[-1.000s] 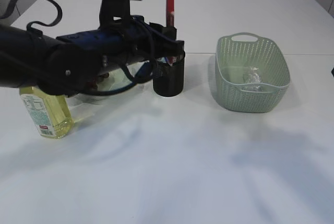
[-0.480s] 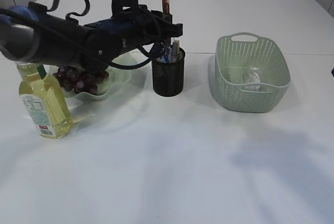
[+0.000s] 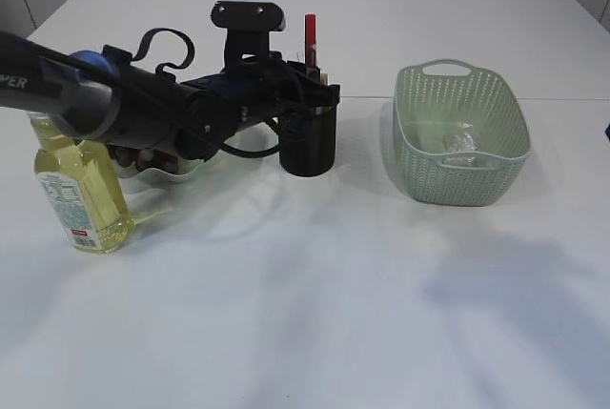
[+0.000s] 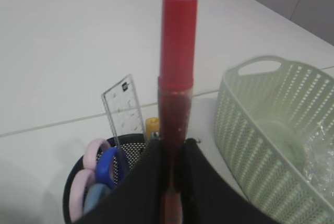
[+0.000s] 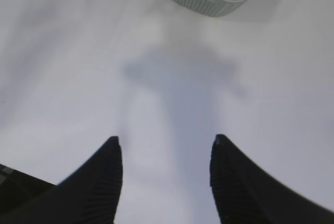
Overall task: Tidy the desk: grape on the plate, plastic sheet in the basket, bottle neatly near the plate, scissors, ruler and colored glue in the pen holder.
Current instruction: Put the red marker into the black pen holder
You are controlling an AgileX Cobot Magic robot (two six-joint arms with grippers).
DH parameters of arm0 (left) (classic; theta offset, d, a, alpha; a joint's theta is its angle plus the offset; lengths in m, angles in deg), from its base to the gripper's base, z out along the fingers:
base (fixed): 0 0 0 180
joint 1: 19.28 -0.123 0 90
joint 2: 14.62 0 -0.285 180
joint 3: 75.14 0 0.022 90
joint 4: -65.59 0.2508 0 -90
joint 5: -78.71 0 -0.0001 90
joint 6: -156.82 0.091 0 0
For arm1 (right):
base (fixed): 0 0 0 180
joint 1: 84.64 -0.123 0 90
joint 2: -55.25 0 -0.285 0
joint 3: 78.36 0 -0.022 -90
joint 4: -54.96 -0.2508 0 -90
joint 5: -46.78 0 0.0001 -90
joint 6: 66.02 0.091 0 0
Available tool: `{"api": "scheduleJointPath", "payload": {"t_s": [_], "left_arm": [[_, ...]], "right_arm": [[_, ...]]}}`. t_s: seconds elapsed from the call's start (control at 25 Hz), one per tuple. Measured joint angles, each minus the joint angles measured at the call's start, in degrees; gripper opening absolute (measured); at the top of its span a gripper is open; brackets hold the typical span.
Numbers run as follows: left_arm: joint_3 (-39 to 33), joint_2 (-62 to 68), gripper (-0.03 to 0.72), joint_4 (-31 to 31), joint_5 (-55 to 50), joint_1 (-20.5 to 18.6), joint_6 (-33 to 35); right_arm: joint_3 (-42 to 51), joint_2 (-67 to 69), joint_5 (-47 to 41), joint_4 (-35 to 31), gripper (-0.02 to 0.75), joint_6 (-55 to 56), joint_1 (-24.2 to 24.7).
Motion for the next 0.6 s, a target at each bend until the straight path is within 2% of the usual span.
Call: {"api": "scheduleJointPath", "payload": {"t_s": [0.6], "left_arm": [[0.0, 0.5, 0.072, -0.1, 1.7, -1.7, 0.0]], "right_arm": [[0.0, 0.0, 0.0, 0.0, 0.430, -0.3, 0.0]]}}
